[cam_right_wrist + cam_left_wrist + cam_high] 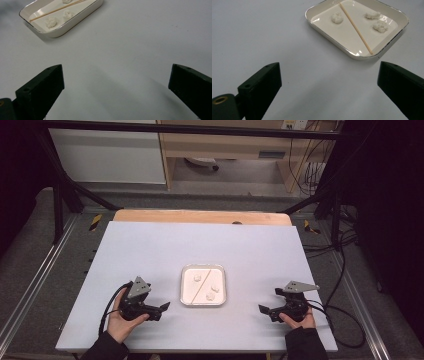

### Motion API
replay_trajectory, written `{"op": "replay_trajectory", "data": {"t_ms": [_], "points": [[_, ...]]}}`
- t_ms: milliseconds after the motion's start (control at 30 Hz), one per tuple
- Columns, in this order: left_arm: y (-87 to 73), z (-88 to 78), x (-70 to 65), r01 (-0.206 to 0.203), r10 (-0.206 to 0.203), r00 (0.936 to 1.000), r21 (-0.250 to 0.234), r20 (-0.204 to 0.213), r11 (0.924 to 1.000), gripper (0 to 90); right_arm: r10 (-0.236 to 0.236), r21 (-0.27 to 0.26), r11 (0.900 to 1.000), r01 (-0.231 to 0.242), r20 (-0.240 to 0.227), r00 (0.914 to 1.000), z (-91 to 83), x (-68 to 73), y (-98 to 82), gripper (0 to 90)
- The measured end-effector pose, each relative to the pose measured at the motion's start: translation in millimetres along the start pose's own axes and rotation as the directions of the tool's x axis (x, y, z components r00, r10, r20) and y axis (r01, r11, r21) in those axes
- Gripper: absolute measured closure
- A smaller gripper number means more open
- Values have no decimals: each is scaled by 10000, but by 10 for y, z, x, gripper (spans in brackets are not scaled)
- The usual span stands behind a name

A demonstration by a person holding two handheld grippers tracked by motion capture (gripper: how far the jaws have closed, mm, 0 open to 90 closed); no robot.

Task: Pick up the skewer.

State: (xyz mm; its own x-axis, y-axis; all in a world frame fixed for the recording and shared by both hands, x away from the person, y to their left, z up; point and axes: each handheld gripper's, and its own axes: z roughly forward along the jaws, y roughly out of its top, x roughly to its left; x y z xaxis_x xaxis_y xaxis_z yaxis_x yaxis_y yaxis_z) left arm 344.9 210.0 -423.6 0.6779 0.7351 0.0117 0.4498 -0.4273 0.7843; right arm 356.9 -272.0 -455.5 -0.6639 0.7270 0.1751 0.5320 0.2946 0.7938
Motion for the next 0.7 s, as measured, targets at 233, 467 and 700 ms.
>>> {"op": "replay_trajectory", "data": {"t_ms": [233, 467, 700], "points": [[102, 57, -61, -41, 41, 10000, 84, 33, 10000, 54, -13, 50, 10000, 13, -6, 10000, 2, 1, -1, 8], [242, 144, -140, -75, 75, 10000, 239, 20, 9997, 55, -35, 48, 10000, 35, 11, 10000, 3, 1, -2, 7], [367, 243, -223, -165, 164, 9999, 346, 33, 9993, 57, -69, 65, 10000, 69, 18, 10000, 4, 0, -3, 8]]}}
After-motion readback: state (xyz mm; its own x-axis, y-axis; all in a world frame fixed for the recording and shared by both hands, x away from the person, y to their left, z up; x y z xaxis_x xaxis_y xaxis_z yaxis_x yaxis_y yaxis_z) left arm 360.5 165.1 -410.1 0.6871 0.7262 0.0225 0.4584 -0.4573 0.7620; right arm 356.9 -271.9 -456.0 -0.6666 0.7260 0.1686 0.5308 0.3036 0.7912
